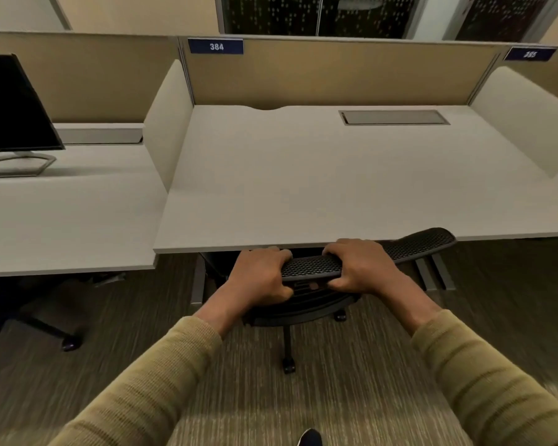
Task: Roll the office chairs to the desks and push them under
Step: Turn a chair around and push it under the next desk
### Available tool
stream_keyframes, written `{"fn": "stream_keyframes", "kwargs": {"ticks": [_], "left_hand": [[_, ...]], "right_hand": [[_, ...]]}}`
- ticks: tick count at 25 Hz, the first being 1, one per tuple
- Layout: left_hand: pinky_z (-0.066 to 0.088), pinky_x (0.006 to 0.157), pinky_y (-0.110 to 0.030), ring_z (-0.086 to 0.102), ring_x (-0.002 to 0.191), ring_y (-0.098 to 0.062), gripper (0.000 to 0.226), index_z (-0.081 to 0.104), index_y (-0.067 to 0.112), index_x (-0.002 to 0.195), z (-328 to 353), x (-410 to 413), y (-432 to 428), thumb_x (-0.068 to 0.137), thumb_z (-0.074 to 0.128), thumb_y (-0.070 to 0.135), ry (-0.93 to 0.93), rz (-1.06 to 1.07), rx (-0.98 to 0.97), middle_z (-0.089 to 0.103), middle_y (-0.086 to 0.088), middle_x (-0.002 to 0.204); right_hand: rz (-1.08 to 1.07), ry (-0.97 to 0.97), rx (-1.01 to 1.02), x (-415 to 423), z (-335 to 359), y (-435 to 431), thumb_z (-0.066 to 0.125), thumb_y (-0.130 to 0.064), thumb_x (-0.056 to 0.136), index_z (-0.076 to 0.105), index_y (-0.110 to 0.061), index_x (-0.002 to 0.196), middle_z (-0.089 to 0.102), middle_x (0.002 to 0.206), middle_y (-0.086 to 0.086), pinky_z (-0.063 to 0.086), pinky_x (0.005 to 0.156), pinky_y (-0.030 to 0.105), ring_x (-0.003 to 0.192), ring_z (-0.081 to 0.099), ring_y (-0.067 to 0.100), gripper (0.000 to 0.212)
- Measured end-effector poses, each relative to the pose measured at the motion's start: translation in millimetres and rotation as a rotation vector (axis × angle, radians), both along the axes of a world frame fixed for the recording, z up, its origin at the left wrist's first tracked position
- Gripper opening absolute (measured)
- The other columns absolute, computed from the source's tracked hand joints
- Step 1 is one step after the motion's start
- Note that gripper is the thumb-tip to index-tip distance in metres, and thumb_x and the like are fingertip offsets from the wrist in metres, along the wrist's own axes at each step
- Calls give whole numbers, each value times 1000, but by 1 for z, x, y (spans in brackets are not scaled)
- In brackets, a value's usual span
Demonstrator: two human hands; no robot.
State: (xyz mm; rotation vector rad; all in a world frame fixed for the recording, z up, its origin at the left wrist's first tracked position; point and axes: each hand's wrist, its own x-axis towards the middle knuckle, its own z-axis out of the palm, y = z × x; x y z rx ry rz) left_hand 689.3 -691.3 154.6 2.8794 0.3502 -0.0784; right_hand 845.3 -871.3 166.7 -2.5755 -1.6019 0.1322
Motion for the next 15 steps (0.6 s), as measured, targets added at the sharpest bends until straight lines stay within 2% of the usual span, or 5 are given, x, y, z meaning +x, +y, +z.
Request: {"fn": "stream_keyframes", "kwargs": {"ticks": [6, 10, 13, 15], "left_hand": [[45, 79, -37, 63, 98, -23, 44, 61, 30, 116, 0, 5, -2, 75, 66, 46, 3, -50, -7, 65, 4, 108], [47, 80, -39, 62, 95, -22, 38, 61, 28, 112, 3, 7, -7, 78, 65, 45, 8, -85, -24, 63, 5, 105], [43, 76, -38, 60, 91, -21, 35, 61, 28, 110, 1, 6, -16, 79, 65, 45, 5, -103, -10, 61, 6, 101], [44, 75, -38, 60, 90, -20, 36, 61, 28, 110, 0, 6, -21, 79, 64, 45, 8, -113, -2, 61, 6, 100]], "right_hand": [[-108, 23, -20, -4, 0, 0, 52, -82, 56, 63, -33, 94, 65, 88, -11, 38, 66, 30, 82, 60, 14, 63], [-131, 50, -44, -4, 0, -6, 67, -67, 61, 59, -31, 84, 57, 78, -11, 36, 63, 31, 80, 60, 15, 43], [-128, 73, -63, -4, -1, -13, 58, -70, 57, 58, -31, 83, 57, 79, -10, 33, 63, 30, 79, 58, 16, 46], [-129, 73, -69, -3, -3, -18, 59, -70, 58, 59, -31, 83, 58, 81, -9, 34, 63, 30, 77, 57, 14, 47]]}}
